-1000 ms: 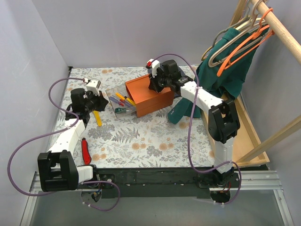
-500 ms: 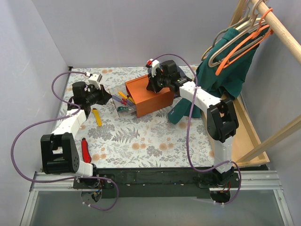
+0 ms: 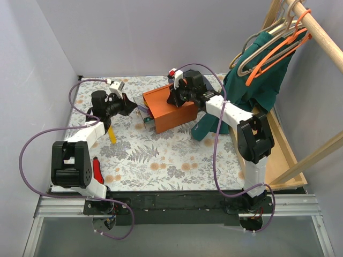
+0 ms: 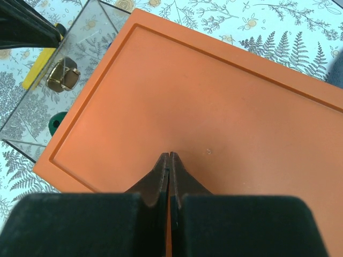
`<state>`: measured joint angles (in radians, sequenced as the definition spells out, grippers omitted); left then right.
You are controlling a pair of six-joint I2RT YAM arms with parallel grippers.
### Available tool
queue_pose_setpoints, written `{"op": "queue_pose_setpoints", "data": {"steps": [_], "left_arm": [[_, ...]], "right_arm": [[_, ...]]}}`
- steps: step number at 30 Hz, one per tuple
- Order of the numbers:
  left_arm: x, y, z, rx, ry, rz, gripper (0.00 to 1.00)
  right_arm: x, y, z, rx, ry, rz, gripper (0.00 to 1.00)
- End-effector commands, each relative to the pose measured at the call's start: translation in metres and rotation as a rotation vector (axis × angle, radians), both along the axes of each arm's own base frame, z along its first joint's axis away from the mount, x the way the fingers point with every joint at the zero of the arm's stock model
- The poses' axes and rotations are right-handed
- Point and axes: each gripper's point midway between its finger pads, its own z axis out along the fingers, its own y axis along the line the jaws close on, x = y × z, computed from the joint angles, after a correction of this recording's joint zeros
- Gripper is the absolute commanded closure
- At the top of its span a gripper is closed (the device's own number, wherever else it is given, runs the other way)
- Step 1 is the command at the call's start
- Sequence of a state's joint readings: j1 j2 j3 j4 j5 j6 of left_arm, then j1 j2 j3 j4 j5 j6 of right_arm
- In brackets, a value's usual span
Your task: Sort the tools into containers
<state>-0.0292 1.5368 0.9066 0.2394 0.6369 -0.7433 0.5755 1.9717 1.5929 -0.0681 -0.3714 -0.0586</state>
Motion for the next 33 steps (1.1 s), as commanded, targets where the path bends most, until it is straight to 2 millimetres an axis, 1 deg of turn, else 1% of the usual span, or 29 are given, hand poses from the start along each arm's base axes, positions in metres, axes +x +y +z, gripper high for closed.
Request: {"op": "queue_pose_setpoints", "data": {"steps": [1, 2, 3, 5, 6, 9, 10, 12, 13, 17, 23, 28, 33], "left_arm": [[0.001, -0.011, -0.001, -0.03, 0.021, -0.018, 1.0], [0.001, -0.01, 0.001, -0.032, 0.019, -0.011, 1.0], [0.003, -0.009, 0.01, -0.031, -0.002, -0.002, 1.0], [0.003, -0.006, 0.017, -0.021, -0.016, 0.02, 1.0], [0.001, -0.004, 0.027, -0.02, -0.039, 0.028, 1.0], [-0.001, 0.004, 0.042, -0.008, -0.078, 0.081, 1.0], [-0.005, 0.007, 0.047, -0.009, -0.11, 0.1, 1.0], [-0.007, 0.012, 0.042, 0.018, -0.116, 0.119, 1.0], [-0.009, 0.013, 0.034, 0.024, -0.096, 0.126, 1.0], [-0.013, 0.015, 0.017, 0.038, -0.067, 0.128, 1.0], [-0.013, 0.008, -0.004, 0.021, -0.004, 0.095, 1.0], [-0.005, 0.0, -0.004, -0.006, 0.005, 0.072, 1.0], [0.001, -0.01, -0.011, -0.019, 0.029, 0.048, 1.0]], "right_arm": [[-0.025, -0.016, -0.037, -0.089, 0.132, -0.004, 0.99], [-0.025, -0.018, -0.037, -0.093, 0.129, -0.005, 0.99], [-0.027, -0.019, -0.04, -0.098, 0.131, -0.003, 0.99], [-0.027, -0.021, -0.039, -0.105, 0.123, -0.005, 0.99], [-0.028, -0.022, -0.04, -0.11, 0.119, -0.003, 0.99], [-0.029, -0.025, -0.044, -0.122, 0.118, -0.008, 0.99], [-0.031, -0.027, -0.047, -0.126, 0.121, -0.009, 0.99], [-0.032, -0.027, -0.047, -0.127, 0.122, -0.01, 0.99], [-0.031, -0.028, -0.047, -0.129, 0.12, -0.012, 0.99], [-0.031, -0.031, -0.047, -0.14, 0.112, -0.009, 0.99], [-0.032, -0.036, -0.049, -0.151, 0.107, -0.011, 0.99], [-0.034, -0.039, -0.054, -0.16, 0.112, -0.011, 0.99], [-0.036, -0.039, -0.058, -0.161, 0.119, -0.007, 0.99]]}}
